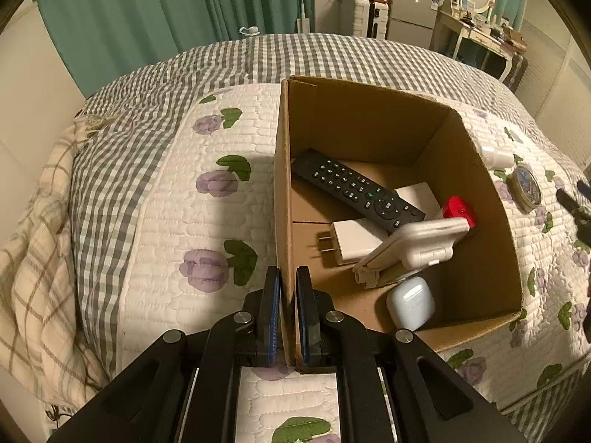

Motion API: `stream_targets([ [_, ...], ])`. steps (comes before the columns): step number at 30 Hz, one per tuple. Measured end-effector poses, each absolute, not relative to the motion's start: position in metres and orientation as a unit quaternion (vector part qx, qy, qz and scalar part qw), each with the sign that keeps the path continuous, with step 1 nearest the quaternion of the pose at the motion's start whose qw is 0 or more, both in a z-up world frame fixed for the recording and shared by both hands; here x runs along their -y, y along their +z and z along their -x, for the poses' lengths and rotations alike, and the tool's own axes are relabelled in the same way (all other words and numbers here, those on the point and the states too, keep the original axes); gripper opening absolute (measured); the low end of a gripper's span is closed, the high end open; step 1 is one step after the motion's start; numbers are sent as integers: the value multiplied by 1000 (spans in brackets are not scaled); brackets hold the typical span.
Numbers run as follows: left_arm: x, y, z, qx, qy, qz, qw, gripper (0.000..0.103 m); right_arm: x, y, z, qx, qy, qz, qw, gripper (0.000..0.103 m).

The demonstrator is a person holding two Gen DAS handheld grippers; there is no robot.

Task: Organize rigid objects
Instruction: 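Move the right tool back and grasp the blue mint candy tin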

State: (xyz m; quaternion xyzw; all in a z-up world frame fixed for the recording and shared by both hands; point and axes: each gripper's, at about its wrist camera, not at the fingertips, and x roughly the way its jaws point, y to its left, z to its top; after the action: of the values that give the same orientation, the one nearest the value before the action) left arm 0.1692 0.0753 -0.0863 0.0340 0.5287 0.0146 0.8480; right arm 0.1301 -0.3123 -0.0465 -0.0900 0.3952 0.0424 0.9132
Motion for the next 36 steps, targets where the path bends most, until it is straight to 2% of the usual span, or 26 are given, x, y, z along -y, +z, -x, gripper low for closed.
stream_targets([
  [8, -75, -91, -172, -533, 21, -34, 845, 8, 330, -103, -146, -423, 33, 101, 900, 99],
  [21, -74, -97, -174, -539, 30, -35, 841, 9, 332, -132, -174, -441, 45, 65, 894, 98],
  [23, -73, -97, -174, -540, 31, -36, 841, 8, 333, -131, -176, -438, 44, 62, 896, 96],
  [25, -73, -97, -174, -540, 33, -38, 840, 8, 334, -133, -179, -440, 44, 56, 895, 87],
  [29, -73, -98, -174, -540, 35, -40, 840, 8, 339, -138, -187, -454, 46, 40, 889, 78],
  [36, -73, -98, -174, -540, 36, -40, 840, 9, 341, -136, -184, -449, 44, 39, 892, 77],
])
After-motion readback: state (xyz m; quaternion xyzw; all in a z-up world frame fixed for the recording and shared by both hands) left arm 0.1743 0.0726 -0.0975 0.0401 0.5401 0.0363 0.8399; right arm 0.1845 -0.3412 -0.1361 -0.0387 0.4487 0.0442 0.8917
